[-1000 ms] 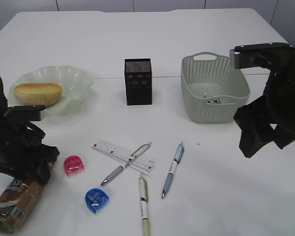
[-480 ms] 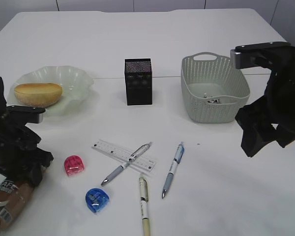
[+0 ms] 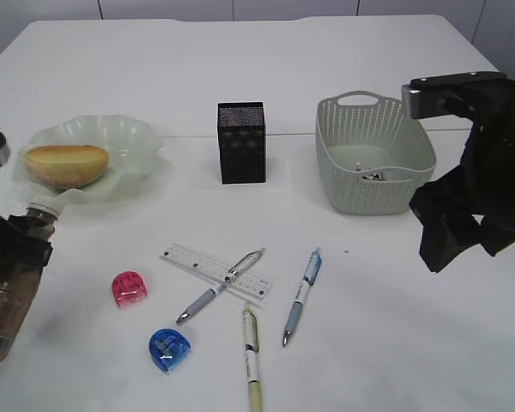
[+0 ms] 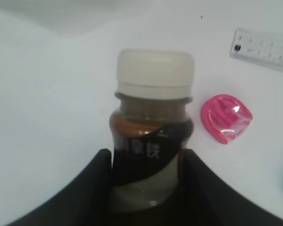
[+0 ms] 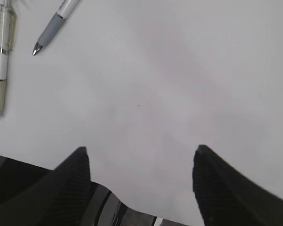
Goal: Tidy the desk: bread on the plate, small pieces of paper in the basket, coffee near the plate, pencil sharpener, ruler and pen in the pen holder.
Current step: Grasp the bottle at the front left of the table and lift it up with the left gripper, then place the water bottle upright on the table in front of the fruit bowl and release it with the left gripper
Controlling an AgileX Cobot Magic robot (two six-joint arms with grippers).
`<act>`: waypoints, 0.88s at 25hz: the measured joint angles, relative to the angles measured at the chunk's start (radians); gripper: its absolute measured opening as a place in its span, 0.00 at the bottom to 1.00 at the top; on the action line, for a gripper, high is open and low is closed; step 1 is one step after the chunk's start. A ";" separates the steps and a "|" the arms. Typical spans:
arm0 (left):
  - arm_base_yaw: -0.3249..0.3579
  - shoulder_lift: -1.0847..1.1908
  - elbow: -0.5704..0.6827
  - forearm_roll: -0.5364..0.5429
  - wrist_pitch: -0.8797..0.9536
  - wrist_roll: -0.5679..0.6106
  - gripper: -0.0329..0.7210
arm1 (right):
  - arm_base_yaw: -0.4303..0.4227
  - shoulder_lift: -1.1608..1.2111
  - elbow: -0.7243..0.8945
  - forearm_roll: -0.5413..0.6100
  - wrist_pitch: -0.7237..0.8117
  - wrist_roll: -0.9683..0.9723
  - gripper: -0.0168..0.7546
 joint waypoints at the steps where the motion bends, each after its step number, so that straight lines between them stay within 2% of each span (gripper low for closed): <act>1: 0.000 -0.039 0.037 0.000 -0.040 0.000 0.47 | 0.000 0.000 0.000 0.000 0.000 0.000 0.67; 6: 0.000 -0.230 0.240 0.000 -0.309 0.000 0.47 | 0.000 0.000 0.000 0.000 0.000 0.000 0.67; 11: 0.000 -0.318 0.396 -0.066 -0.620 0.000 0.47 | 0.000 0.000 0.000 0.000 0.000 0.000 0.67; 17: 0.000 -0.300 0.417 -0.083 -0.839 -0.024 0.47 | 0.000 0.000 0.000 0.000 -0.007 0.000 0.67; 22: 0.000 -0.194 0.417 -0.066 -1.007 -0.026 0.47 | 0.000 0.000 0.002 0.000 -0.012 0.000 0.67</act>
